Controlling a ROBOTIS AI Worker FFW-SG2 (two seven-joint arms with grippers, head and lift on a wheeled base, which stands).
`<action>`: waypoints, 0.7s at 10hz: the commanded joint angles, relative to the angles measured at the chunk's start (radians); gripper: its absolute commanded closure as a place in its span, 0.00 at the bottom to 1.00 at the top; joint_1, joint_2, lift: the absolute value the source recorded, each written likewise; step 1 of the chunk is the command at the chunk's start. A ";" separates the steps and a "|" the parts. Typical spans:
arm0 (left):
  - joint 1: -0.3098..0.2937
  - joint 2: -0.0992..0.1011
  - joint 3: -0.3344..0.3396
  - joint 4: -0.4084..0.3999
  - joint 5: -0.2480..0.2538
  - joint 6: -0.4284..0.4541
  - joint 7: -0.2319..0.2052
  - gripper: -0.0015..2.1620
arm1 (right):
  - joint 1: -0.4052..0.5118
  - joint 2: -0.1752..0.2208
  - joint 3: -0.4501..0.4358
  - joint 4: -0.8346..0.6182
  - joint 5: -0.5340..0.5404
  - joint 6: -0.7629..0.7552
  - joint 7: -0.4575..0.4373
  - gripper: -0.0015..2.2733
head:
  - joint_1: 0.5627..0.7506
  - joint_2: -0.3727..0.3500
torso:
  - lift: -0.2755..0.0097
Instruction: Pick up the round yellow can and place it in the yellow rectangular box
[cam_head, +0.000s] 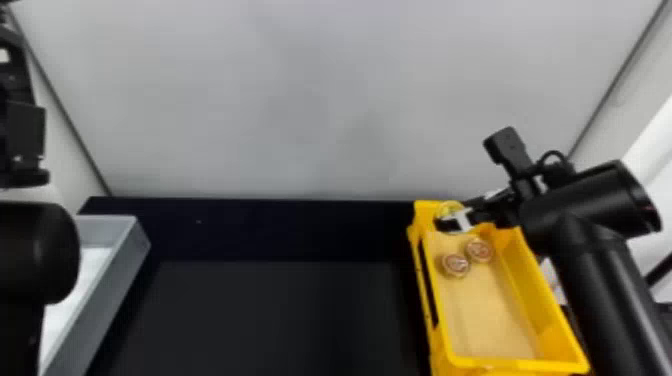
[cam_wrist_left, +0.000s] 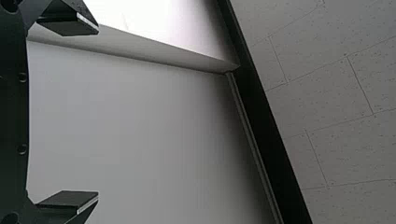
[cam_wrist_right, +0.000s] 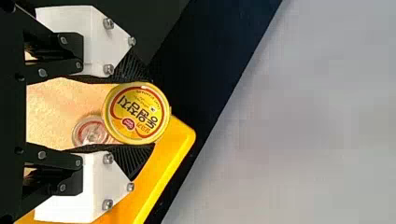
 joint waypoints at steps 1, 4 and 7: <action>-0.006 0.001 -0.002 0.000 0.000 -0.001 0.000 0.02 | 0.020 -0.003 -0.068 0.020 0.005 -0.010 -0.013 0.30 | 0.70 0.44 | 0.96; -0.010 0.008 0.001 0.000 0.000 0.001 0.000 0.02 | 0.044 -0.003 -0.116 0.066 0.012 -0.014 -0.016 0.30 | 0.70 0.44 | 0.96; -0.010 0.011 0.007 -0.001 0.000 0.001 -0.003 0.02 | 0.058 -0.003 -0.137 0.123 0.020 -0.027 -0.021 0.30 | 0.70 0.44 | 0.96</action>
